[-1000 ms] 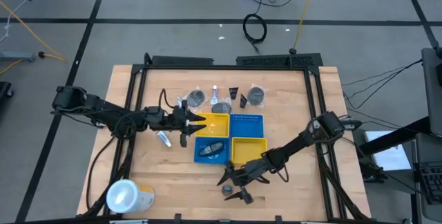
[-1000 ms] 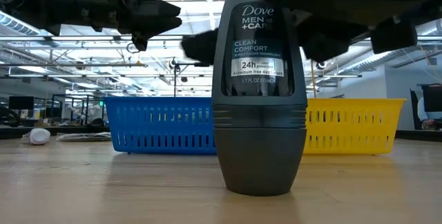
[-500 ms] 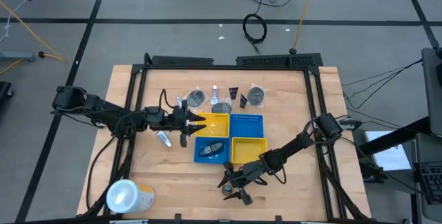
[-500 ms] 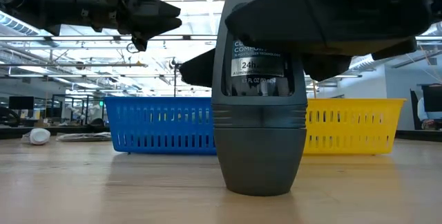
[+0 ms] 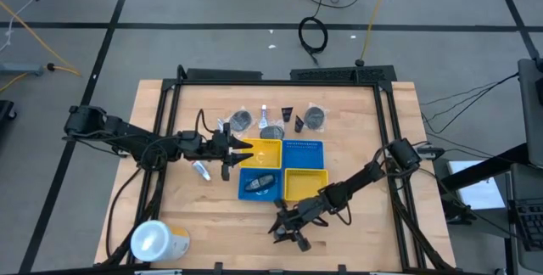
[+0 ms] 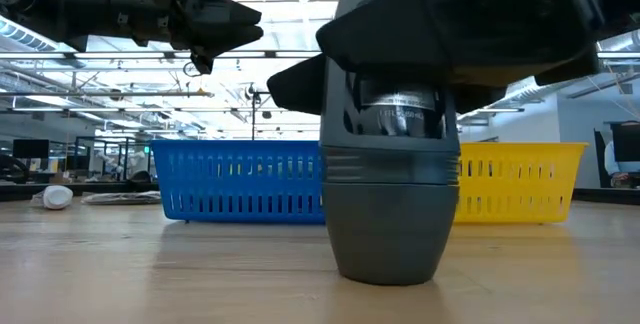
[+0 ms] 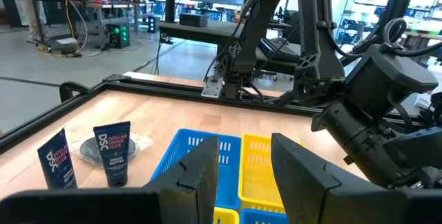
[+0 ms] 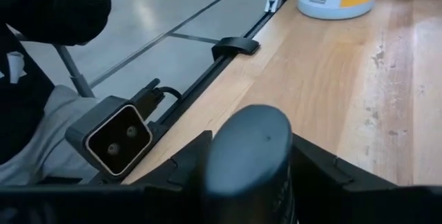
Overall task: Pick & Place Travel size toiletries
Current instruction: Put the gray deodorant into the left blue bin, then put the blue shave cream into the left yellow bin
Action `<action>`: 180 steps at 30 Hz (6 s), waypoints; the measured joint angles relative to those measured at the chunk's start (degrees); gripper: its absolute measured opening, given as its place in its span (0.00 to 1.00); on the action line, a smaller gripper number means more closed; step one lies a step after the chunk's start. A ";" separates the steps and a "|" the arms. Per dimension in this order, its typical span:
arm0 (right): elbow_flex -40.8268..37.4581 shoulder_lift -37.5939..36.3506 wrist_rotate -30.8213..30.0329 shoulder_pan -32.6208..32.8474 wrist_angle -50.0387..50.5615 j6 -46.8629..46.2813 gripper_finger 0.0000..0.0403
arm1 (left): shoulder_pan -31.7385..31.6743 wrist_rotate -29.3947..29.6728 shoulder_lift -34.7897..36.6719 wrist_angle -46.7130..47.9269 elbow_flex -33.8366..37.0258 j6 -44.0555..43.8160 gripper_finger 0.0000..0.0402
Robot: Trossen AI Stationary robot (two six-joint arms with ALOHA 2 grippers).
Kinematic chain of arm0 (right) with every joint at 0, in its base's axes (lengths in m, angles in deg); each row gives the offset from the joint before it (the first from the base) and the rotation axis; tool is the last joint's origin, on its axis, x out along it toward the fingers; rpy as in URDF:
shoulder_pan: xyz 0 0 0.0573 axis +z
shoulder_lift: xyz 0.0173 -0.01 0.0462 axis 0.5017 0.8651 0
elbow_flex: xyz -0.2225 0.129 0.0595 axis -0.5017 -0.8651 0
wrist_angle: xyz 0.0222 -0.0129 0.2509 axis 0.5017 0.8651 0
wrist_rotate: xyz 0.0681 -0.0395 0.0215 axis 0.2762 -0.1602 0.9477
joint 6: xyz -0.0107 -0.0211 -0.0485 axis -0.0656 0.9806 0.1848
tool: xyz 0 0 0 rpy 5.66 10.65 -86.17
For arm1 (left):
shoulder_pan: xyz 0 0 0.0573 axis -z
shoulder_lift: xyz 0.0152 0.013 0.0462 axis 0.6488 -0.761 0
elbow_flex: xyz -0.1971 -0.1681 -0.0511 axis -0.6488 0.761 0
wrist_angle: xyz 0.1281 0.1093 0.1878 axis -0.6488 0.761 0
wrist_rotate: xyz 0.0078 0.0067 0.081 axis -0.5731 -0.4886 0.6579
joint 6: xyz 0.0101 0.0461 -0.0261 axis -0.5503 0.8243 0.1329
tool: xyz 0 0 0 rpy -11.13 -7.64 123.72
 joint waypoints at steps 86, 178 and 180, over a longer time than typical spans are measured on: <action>0.04 -17.34 -11.22 -18.49 19.41 11.89 0.54 | -0.09 0.22 0.00 0.47 0.02 1.45 0.33; -11.98 -44.34 -23.80 -31.96 37.18 0.82 0.00 | -0.17 13.22 -5.88 -2.46 -0.61 -1.71 0.37; -11.98 -45.52 -23.84 -30.08 36.32 1.36 0.00 | -0.17 13.26 -7.88 -2.46 -2.54 -1.72 0.42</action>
